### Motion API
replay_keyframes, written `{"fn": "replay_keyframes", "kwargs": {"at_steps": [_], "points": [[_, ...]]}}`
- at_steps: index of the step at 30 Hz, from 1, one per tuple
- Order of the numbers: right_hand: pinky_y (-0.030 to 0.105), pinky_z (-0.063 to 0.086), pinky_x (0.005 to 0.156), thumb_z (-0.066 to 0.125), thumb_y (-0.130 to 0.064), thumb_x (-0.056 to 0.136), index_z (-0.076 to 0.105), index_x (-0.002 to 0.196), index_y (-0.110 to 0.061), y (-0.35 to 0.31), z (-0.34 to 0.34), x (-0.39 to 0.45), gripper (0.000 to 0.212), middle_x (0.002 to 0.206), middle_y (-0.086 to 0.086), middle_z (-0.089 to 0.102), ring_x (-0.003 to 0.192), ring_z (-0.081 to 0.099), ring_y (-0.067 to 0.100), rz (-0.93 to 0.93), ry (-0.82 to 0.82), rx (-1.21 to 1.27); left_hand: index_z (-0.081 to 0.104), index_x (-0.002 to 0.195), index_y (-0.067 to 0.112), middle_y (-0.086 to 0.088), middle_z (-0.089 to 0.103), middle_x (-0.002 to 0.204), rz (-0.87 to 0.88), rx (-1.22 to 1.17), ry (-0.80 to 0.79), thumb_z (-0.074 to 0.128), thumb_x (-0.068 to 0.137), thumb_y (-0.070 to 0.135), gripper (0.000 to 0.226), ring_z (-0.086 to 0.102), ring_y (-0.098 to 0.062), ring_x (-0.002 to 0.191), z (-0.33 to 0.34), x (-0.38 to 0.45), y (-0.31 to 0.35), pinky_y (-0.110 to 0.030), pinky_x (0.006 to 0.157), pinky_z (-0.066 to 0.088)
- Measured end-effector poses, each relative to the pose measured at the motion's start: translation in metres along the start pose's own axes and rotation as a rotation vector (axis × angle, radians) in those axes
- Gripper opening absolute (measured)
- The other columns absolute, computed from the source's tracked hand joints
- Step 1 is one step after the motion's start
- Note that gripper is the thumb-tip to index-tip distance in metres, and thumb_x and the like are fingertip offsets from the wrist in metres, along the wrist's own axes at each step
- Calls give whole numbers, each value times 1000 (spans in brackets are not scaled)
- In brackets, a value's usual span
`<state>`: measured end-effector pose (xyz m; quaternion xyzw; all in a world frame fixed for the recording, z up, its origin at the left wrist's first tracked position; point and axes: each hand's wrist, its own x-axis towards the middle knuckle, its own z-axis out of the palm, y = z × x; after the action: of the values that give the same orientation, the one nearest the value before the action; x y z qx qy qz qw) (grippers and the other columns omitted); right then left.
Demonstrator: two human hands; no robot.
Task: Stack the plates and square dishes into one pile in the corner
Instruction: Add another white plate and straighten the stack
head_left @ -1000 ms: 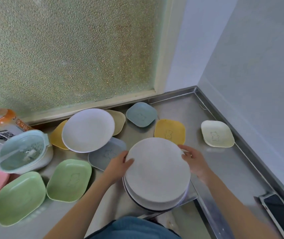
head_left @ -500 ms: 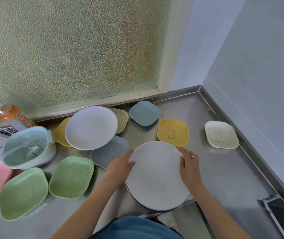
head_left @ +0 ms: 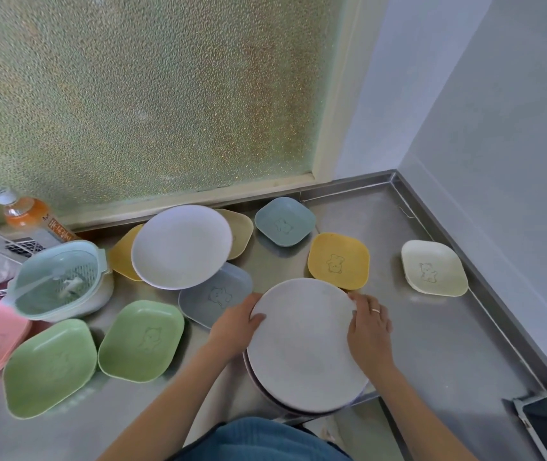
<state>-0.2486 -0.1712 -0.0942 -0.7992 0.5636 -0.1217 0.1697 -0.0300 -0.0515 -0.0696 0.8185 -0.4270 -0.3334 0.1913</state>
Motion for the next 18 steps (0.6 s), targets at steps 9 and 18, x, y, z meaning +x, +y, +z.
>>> {"fn": "replay_keyframes", "kwargs": {"at_steps": [9, 18], "points": [[44, 32, 96, 50, -5, 88, 43, 135, -20, -50, -11, 13, 50, 127, 6, 55, 116, 46, 29, -28, 149, 152, 57, 115, 23, 6, 56, 77, -106, -230, -79, 56, 88, 43, 34, 60, -18, 74, -12, 3, -17, -32, 78, 53], [41, 41, 89, 41, -16, 94, 33, 136, -32, -199, 42, 34, 46, 109, 6, 59, 103, 52, 25, -426, -292, 176, 62, 96, 21, -2, 60, 60, -146, -306, -18, 55, 90, 18, 9, 57, -17, 57, -65, -18, -78, -29, 64, 48]]}}
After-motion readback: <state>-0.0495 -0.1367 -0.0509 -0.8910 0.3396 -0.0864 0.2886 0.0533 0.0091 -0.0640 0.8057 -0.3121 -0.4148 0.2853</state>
